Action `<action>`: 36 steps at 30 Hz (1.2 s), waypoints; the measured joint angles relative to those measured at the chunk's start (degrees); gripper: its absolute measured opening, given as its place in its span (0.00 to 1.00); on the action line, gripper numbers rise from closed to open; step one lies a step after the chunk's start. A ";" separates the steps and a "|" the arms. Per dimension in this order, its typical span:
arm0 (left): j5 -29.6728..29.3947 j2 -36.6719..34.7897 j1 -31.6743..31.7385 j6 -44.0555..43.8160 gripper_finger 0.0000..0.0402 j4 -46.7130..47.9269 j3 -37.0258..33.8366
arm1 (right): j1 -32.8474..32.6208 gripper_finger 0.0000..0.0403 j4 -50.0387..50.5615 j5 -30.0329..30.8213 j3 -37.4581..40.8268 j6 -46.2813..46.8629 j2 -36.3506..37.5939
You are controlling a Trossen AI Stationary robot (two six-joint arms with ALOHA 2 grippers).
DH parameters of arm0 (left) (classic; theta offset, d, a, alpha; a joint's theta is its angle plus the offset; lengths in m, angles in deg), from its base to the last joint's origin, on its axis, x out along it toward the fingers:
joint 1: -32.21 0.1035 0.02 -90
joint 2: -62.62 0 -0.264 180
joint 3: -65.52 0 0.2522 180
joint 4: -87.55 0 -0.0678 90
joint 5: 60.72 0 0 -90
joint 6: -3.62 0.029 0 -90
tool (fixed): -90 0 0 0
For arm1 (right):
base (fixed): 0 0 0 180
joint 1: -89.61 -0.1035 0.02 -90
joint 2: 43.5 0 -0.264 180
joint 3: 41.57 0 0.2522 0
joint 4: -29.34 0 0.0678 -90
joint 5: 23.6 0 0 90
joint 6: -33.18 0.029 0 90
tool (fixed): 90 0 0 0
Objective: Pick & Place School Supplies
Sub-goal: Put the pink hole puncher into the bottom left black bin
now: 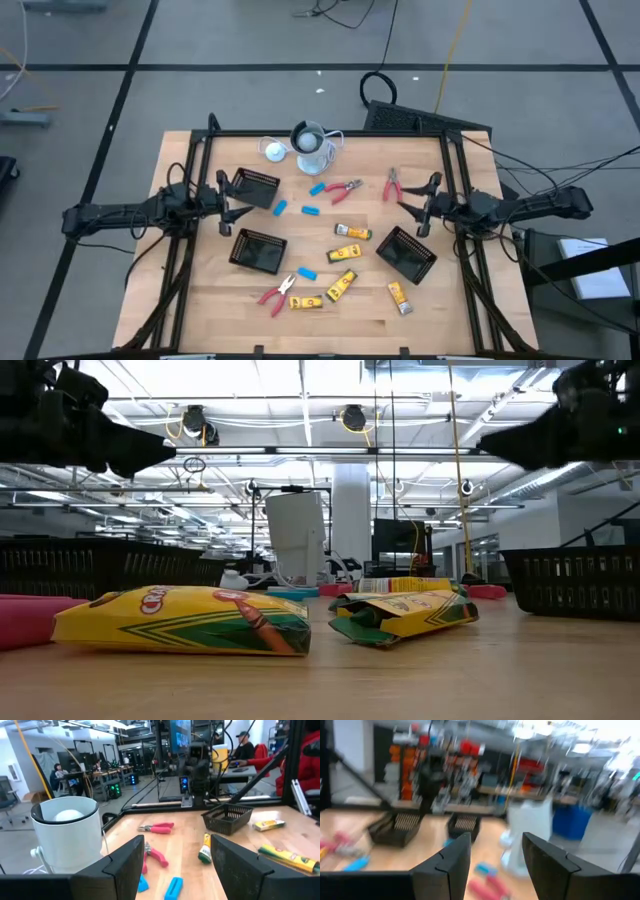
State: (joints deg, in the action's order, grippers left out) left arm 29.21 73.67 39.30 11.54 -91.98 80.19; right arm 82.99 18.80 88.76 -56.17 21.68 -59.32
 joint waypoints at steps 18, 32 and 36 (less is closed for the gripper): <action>-4.49 0.25 0.00 0.97 0.58 3.46 0.00 | 4.54 0.42 -6.55 -0.58 0.02 0.78 -8.86; -6.56 1.01 0.02 0.07 0.58 6.09 0.00 | 9.98 0.42 0.11 -12.38 -9.92 3.36 -25.15; -7.86 1.24 0.10 1.13 0.58 5.76 0.01 | 10.01 0.42 1.20 -15.05 -14.21 3.00 -33.84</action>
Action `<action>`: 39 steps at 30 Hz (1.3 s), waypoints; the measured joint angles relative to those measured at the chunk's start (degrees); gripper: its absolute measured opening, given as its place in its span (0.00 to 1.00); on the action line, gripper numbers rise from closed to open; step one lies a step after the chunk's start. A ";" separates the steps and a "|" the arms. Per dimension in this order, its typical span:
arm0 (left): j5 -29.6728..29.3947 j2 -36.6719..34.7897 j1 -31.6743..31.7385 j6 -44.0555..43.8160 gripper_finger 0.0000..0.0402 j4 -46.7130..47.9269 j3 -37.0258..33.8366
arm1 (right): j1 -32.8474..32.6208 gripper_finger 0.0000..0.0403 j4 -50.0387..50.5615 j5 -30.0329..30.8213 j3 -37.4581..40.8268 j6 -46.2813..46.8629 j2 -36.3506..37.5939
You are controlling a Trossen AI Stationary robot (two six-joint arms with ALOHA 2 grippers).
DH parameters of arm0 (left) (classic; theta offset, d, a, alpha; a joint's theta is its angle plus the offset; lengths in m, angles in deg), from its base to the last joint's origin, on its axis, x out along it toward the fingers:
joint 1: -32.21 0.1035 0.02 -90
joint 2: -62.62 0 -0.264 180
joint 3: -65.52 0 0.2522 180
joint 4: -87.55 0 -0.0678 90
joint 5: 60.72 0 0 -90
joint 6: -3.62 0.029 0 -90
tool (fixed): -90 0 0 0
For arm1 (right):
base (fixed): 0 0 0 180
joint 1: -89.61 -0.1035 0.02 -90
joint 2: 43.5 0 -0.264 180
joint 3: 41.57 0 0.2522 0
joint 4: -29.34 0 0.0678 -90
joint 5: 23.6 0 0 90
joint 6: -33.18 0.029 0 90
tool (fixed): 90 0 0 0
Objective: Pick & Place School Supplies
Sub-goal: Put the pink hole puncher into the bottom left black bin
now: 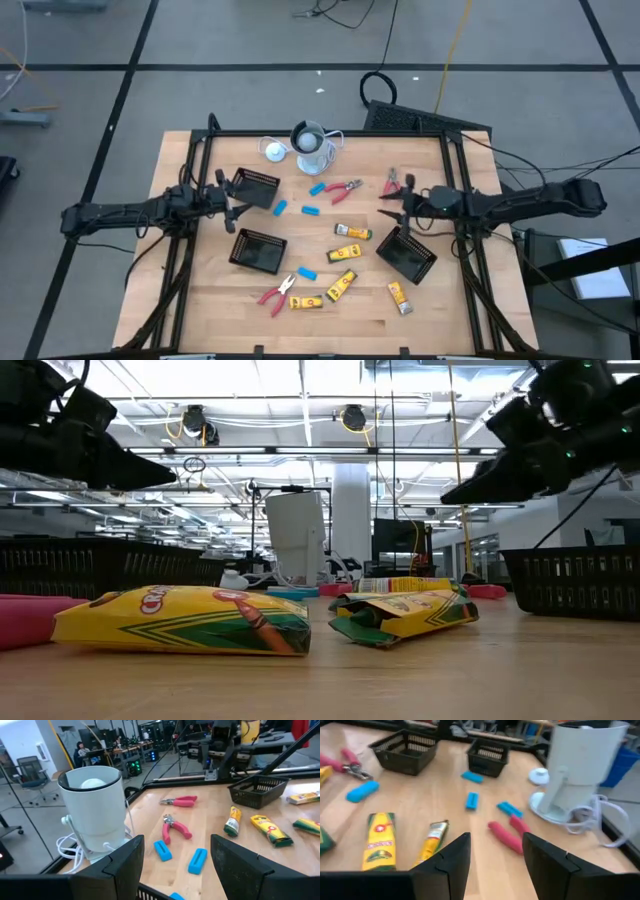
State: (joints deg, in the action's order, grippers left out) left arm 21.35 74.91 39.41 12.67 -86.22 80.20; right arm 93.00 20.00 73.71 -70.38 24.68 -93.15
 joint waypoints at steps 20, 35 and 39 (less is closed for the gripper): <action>-0.08 0.09 3.28 -1.71 0.58 2.10 0.03 | 5.93 0.42 43.51 1.77 -32.51 -4.41 -21.24; -0.17 0.09 3.28 -1.44 0.58 1.22 0.03 | 15.31 0.42 65.93 -2.63 -34.18 1.56 -20.95; -0.17 0.09 3.28 -1.41 0.58 1.22 0.03 | 18.45 0.42 66.68 -3.04 -34.18 3.67 -21.35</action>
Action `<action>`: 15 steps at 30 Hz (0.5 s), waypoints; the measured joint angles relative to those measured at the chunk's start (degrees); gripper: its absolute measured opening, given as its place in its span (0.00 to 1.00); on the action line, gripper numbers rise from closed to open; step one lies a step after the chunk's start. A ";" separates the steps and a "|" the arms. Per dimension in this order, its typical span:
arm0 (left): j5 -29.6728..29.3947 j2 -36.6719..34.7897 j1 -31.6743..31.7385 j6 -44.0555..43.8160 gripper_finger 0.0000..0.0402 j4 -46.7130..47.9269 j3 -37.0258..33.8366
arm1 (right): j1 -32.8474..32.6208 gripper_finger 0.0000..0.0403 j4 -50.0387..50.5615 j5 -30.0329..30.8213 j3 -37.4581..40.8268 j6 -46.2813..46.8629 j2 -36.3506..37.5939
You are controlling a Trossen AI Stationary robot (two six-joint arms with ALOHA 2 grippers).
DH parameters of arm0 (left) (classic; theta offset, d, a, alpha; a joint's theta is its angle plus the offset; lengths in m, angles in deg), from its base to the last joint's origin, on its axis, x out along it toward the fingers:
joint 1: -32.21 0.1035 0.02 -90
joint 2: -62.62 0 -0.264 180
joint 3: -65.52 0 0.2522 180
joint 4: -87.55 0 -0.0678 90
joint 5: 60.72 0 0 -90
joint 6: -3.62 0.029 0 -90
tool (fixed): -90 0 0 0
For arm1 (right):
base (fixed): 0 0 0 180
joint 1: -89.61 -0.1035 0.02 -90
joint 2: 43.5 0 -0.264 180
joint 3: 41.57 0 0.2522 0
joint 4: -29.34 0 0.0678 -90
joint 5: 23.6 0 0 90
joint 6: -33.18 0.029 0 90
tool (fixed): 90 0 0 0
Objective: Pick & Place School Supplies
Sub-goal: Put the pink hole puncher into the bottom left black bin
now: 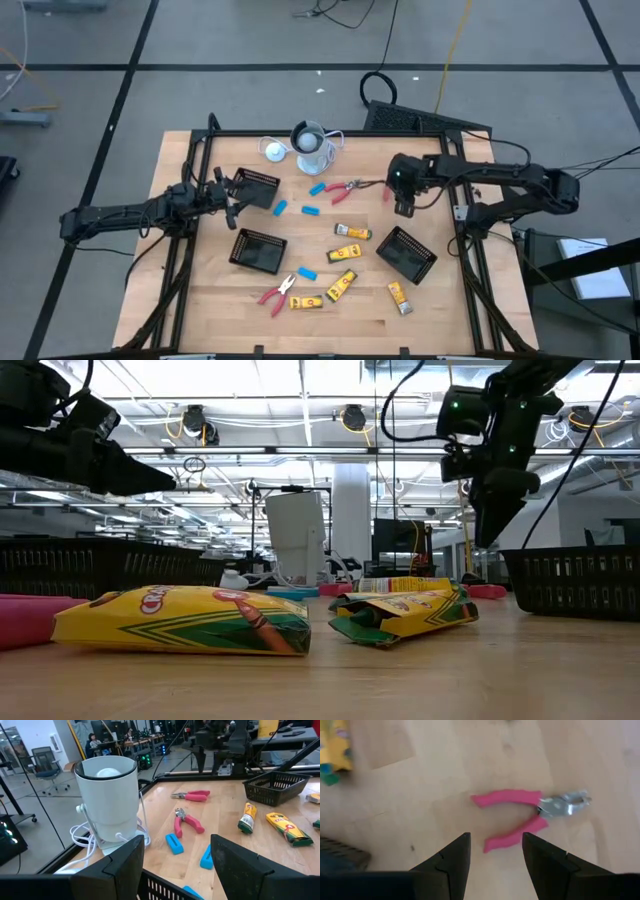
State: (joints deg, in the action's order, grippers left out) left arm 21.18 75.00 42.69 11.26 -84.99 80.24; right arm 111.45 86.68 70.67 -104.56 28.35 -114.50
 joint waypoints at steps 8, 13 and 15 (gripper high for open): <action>0.00 0.00 0.00 -0.18 0.58 0.17 0.00 | 7.79 0.42 -1.13 -5.14 0.84 3.10 0.05; 0.00 0.00 0.00 -0.26 0.58 0.20 0.00 | 9.96 0.46 -5.43 -13.88 4.75 3.83 0.05; 0.00 0.00 0.00 -0.24 0.58 0.20 0.00 | 9.88 0.48 -8.20 -15.19 6.49 4.94 0.05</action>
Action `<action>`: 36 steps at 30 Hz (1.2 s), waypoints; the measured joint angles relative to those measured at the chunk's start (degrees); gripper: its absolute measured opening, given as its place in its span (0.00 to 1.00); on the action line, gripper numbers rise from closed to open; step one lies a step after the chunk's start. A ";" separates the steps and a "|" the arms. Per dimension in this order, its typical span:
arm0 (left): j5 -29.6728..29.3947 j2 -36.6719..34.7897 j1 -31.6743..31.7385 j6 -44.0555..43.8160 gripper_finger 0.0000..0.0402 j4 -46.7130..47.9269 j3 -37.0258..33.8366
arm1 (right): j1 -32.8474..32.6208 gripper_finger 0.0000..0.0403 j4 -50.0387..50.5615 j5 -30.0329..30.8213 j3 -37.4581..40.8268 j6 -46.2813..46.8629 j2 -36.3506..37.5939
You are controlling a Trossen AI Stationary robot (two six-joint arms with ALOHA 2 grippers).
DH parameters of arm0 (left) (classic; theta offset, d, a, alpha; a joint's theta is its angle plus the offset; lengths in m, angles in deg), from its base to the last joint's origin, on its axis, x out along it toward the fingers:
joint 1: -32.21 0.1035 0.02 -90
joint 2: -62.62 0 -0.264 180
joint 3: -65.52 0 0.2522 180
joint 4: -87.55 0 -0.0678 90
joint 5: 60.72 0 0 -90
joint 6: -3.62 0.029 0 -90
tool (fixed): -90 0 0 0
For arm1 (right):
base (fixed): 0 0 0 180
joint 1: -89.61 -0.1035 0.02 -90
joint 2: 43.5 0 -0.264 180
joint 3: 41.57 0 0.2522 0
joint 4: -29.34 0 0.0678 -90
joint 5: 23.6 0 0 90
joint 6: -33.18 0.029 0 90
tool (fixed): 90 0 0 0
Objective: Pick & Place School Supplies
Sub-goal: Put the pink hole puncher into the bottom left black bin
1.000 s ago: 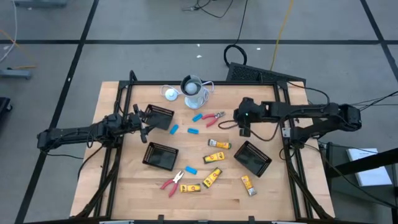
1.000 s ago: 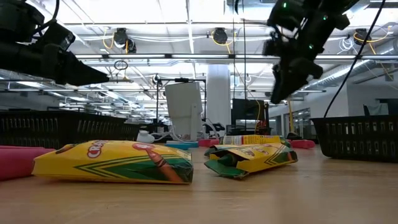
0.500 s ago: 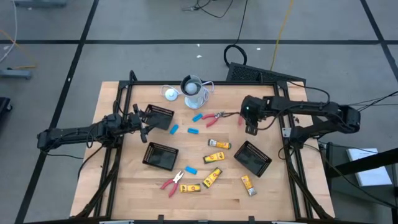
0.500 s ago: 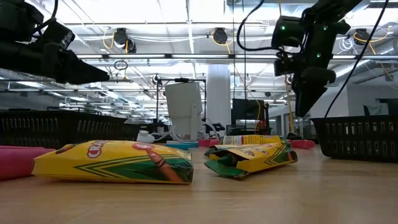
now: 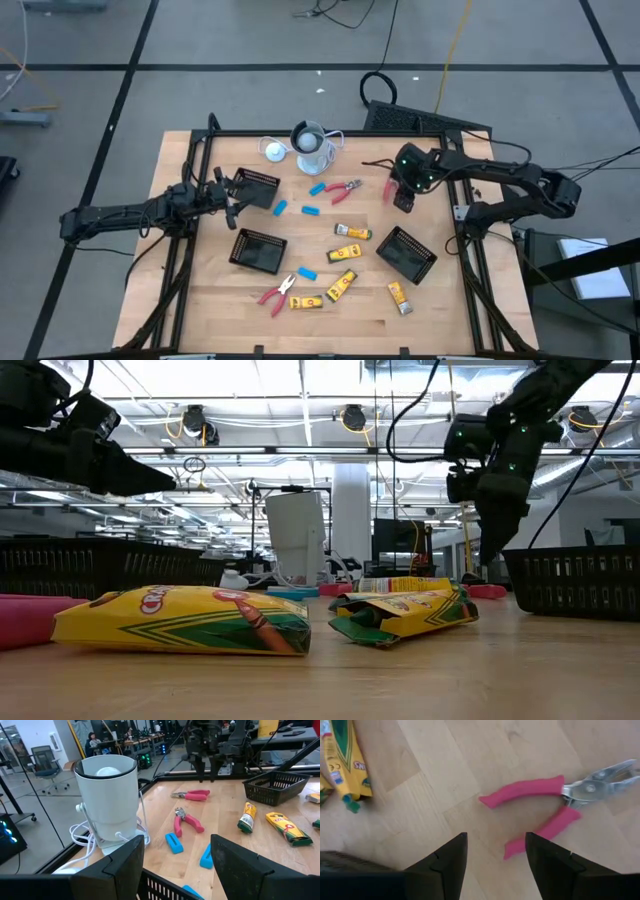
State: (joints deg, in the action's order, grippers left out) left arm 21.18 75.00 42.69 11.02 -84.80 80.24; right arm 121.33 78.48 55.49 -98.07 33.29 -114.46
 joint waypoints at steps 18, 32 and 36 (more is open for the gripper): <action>0.04 0.00 0.00 0.02 0.58 -0.11 0.00 | -0.59 0.51 -5.46 5.29 3.41 2.02 -6.35; 0.04 0.00 0.00 0.24 0.58 0.02 0.00 | -0.96 0.52 -1.25 9.67 -1.53 1.15 -3.43; 0.04 0.00 0.00 0.39 0.58 0.04 0.00 | 0.18 0.52 2.44 9.86 -1.49 1.09 -4.46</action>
State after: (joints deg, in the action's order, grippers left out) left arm 21.23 75.00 42.69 11.41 -84.75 80.24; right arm 121.51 80.92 65.35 -99.56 34.38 -118.91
